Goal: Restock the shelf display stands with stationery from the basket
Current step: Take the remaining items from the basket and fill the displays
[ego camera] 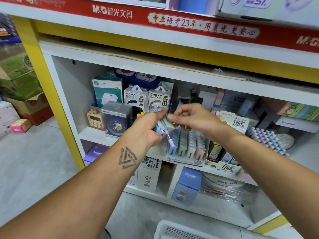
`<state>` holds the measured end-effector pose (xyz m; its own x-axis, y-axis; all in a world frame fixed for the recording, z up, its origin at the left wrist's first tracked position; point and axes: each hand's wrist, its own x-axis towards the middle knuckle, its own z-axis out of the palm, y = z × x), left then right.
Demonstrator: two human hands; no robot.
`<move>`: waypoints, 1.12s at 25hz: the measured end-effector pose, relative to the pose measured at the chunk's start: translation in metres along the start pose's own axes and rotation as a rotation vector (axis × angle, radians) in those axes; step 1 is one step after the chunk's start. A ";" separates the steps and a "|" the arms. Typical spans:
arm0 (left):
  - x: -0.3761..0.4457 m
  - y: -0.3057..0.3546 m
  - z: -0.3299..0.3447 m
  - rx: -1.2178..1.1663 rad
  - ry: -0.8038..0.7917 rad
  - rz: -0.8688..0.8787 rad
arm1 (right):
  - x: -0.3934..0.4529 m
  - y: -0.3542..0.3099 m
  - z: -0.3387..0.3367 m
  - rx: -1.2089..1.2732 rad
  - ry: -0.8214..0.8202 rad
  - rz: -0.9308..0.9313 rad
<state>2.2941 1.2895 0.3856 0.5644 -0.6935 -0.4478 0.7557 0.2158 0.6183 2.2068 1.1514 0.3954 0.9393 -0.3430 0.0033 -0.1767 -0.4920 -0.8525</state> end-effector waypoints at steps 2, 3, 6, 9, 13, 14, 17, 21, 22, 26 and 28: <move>0.003 -0.001 0.001 -0.011 0.021 0.012 | -0.005 -0.003 0.005 -0.091 -0.038 0.019; 0.003 -0.002 0.002 -0.021 0.021 0.009 | -0.005 -0.003 0.006 -0.088 -0.022 0.032; 0.004 -0.004 0.003 -0.072 -0.001 -0.019 | -0.004 -0.002 0.001 0.106 0.054 0.127; 0.004 -0.004 0.001 -0.088 -0.012 -0.040 | -0.005 -0.001 -0.008 0.250 0.061 0.175; 0.005 -0.003 -0.002 -0.083 0.014 -0.056 | -0.004 0.006 -0.018 0.322 0.114 0.170; 0.005 -0.002 -0.003 -0.080 0.022 -0.062 | -0.001 0.009 -0.020 0.311 0.150 0.172; 0.006 -0.001 -0.005 -0.078 0.051 -0.064 | 0.009 0.022 -0.030 0.050 0.282 0.143; 0.007 0.000 -0.009 -0.071 0.079 -0.074 | 0.020 0.039 -0.041 -0.601 0.350 -0.003; 0.007 0.001 -0.010 -0.065 0.092 -0.075 | 0.022 0.043 -0.041 -0.694 0.337 -0.025; 0.009 0.001 -0.009 0.000 0.155 -0.072 | 0.030 0.054 -0.030 -0.907 0.257 -0.046; 0.010 0.001 -0.009 0.045 0.146 -0.079 | 0.032 0.058 -0.025 -0.968 0.226 -0.064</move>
<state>2.3031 1.2890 0.3762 0.5484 -0.5993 -0.5831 0.7860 0.1315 0.6041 2.2195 1.0919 0.3586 0.8955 -0.3872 0.2195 -0.3853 -0.9212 -0.0532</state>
